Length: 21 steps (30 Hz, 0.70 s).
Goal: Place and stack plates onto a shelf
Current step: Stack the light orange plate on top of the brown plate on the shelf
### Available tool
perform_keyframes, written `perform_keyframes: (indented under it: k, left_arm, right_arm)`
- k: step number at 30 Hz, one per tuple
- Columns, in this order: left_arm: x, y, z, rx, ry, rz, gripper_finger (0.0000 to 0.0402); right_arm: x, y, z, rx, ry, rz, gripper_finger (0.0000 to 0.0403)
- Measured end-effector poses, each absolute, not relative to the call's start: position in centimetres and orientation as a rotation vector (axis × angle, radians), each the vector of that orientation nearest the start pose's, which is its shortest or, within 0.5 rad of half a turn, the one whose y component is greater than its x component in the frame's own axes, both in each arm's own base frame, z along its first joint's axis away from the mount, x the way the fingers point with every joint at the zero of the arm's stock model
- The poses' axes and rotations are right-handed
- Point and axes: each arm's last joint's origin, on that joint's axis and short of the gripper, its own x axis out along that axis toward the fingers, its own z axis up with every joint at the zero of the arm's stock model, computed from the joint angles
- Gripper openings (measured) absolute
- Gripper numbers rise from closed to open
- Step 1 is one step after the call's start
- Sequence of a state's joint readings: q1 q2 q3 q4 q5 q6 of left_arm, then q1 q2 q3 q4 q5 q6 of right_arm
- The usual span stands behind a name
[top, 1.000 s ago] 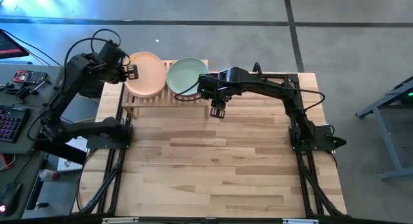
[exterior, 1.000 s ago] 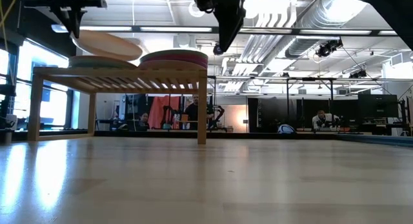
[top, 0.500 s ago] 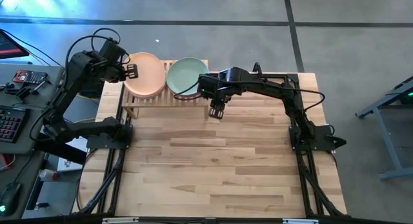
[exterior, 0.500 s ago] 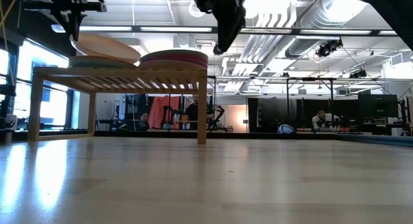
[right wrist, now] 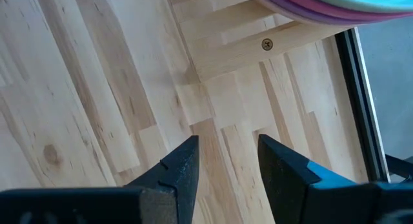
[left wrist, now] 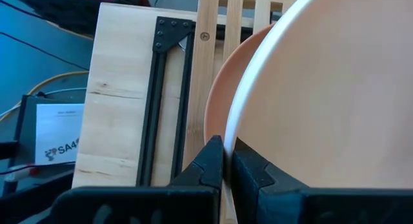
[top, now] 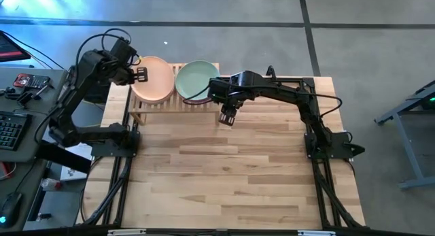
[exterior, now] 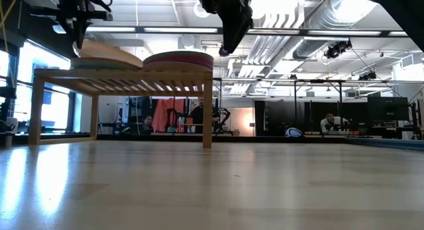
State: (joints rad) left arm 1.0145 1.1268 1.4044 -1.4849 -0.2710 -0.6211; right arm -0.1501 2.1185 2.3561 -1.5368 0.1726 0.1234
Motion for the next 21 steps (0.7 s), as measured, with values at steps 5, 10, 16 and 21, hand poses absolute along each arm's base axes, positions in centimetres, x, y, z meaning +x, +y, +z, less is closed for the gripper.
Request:
perform_keyframes:
  k: [5, 10, 16, 21]
  left_arm:
    - [8.08, 14.46, 37.45, -0.938, 0.853, 1.485, 0.0003]
    - [8.29, 14.81, 37.2, -0.942, 0.875, 1.485, 0.0003]
    - [8.36, 14.92, 37.1, -0.911, 0.914, 1.461, 0.0006]
    - [8.32, 14.86, 37.08, -0.907, 0.929, 1.456, 0.0032]
  right_arm:
    - [40.2, -6.58, 35.21, 0.09, 1.285, -0.356, 0.0135]
    - [40.2, -6.58, 35.2, 0.09, 1.285, -0.356, 0.0135]
    - [40.2, -6.58, 35.21, 0.09, 1.285, -0.356, 0.0135]
    - [40.2, -6.58, 35.21, 0.09, 1.285, -0.356, 0.0135]
